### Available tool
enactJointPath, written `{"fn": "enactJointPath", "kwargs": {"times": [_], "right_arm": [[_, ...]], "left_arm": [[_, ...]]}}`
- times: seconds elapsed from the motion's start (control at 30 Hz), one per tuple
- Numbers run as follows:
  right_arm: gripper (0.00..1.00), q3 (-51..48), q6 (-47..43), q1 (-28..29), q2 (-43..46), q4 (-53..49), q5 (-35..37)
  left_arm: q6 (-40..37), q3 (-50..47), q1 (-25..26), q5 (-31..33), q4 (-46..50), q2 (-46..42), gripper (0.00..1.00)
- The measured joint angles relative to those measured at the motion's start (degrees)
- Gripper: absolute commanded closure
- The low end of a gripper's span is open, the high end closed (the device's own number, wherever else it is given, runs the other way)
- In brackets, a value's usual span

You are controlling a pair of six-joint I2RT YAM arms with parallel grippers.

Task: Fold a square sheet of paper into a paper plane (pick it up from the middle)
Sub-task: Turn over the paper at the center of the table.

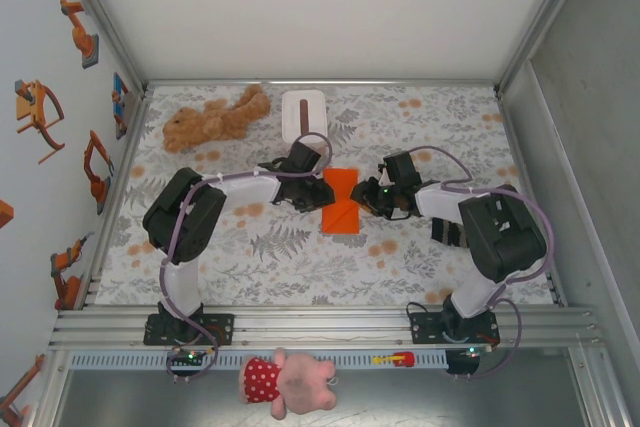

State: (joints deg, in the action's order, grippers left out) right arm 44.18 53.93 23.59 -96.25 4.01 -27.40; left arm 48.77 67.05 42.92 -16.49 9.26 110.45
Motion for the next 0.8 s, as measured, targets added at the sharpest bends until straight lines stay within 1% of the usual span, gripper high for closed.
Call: {"fn": "enactJointPath", "kwargs": {"times": [0.2, 0.57, 0.8], "right_arm": [[0.65, 0.00, 2.12, 0.00, -1.20, 2.27, -0.35], [0.66, -0.98, 5.92, 0.00, -2.95, 4.59, -0.63], [0.73, -0.98, 6.56, 0.00, -3.67, 5.60, -1.62]], "left_arm": [[3.37, 0.00, -0.74, 0.48, -0.48, 0.48, 0.74], [8.26, -0.04, -0.52, 1.62, 0.44, 1.40, 0.75], [9.51, -0.04, -0.52, 1.77, 0.55, 1.40, 0.76]]}}
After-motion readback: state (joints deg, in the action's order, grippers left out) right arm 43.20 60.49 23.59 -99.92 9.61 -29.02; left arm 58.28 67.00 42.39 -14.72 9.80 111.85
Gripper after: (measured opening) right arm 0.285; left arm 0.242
